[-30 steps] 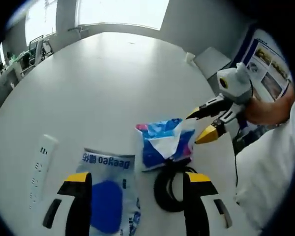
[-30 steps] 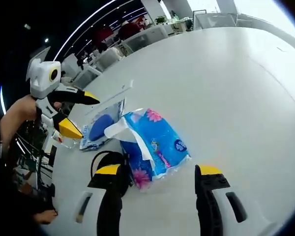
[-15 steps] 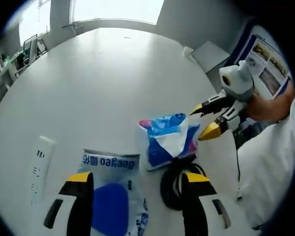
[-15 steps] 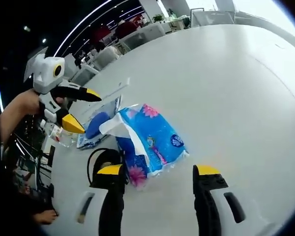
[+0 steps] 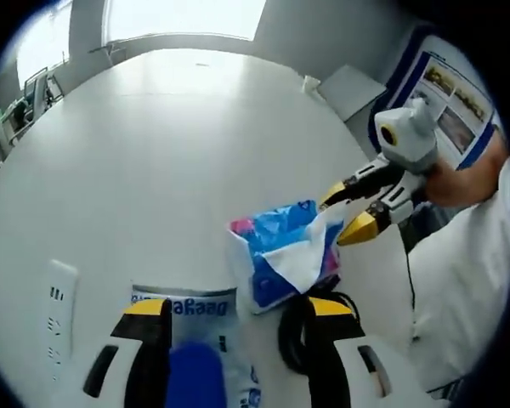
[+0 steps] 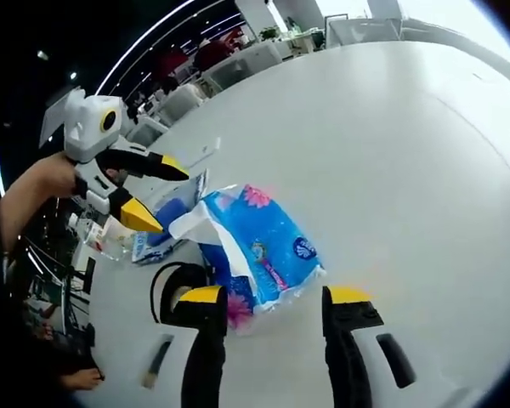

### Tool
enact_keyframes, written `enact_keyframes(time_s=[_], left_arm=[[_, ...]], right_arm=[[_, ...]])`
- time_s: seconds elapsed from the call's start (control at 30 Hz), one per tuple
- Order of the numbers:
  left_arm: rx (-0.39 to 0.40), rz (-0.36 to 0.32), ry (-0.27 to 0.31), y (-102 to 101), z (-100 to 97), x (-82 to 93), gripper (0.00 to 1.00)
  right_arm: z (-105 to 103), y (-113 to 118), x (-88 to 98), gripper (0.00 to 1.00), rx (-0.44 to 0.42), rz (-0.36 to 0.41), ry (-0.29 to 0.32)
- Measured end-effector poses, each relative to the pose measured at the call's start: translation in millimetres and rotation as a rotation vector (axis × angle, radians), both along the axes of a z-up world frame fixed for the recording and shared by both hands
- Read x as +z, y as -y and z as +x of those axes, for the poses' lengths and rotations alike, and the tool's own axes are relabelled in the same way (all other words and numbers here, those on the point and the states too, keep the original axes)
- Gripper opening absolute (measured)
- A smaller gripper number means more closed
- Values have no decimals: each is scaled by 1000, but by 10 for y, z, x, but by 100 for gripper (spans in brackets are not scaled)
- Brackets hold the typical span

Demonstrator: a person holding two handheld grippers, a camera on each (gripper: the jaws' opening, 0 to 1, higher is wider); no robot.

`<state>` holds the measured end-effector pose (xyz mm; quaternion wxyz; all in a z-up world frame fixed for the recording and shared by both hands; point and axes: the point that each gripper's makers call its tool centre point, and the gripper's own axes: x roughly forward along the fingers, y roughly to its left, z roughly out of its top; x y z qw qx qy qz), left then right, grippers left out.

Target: Arrange the tabletop items into an orderly group along one side of the table until the central work area is clear of visible clutter.

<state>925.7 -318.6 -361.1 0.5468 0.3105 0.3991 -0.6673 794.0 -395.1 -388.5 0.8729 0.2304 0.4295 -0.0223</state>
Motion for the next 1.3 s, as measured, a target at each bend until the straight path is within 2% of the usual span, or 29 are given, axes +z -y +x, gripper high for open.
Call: enact_keyframes(time_s=[0.07, 0.2, 0.27, 0.33, 0.47, 0.57, 0.63, 0.7, 0.77, 0.83, 0.93, 1.07, 1.13, 1.3], left_arm=[[-21, -16, 1, 53, -7, 0, 54], [-37, -10, -23, 122, -94, -43, 53], [-64, 11, -22, 114, -143, -80, 53], [-88, 26, -3, 112, -158, -132, 53], [-106, 28, -15, 137, -233, -154, 51], [-102, 16, -26, 177, -214, -149, 46], [-107, 4, -38, 201, -216, -135, 39], [-98, 1, -41, 217, -201, -129, 39], [-101, 9, -50, 207, -203, -129, 30], [-97, 11, -38, 205, -157, -147, 29], [-109, 0, -49, 215, -191, -131, 25], [-119, 22, -56, 187, -239, -149, 9], [-111, 27, -32, 193, -209, -169, 5], [-106, 9, -41, 236, -246, -165, 2]], right_arm=[[18, 26, 10, 39, -12, -10, 9], [25, 24, 14, 37, -13, -5, 7], [33, 29, 11, 31, -10, -10, 8], [41, 31, -2, 31, -6, -11, 7], [36, 26, -2, 24, -4, -2, 3], [34, 29, -14, 21, -2, -6, 3], [35, 31, -21, 20, -2, -10, 3], [28, 28, -36, 19, 8, -17, -5], [39, 33, -35, 17, 6, -19, -2], [50, 36, -40, 16, 15, -30, -4], [62, 39, -49, 14, 19, -33, -4], [71, 46, -40, 10, 23, -36, 1], [67, 43, -50, 9, 27, -30, 1], [39, 68, -51, 6, 28, -33, 1]])
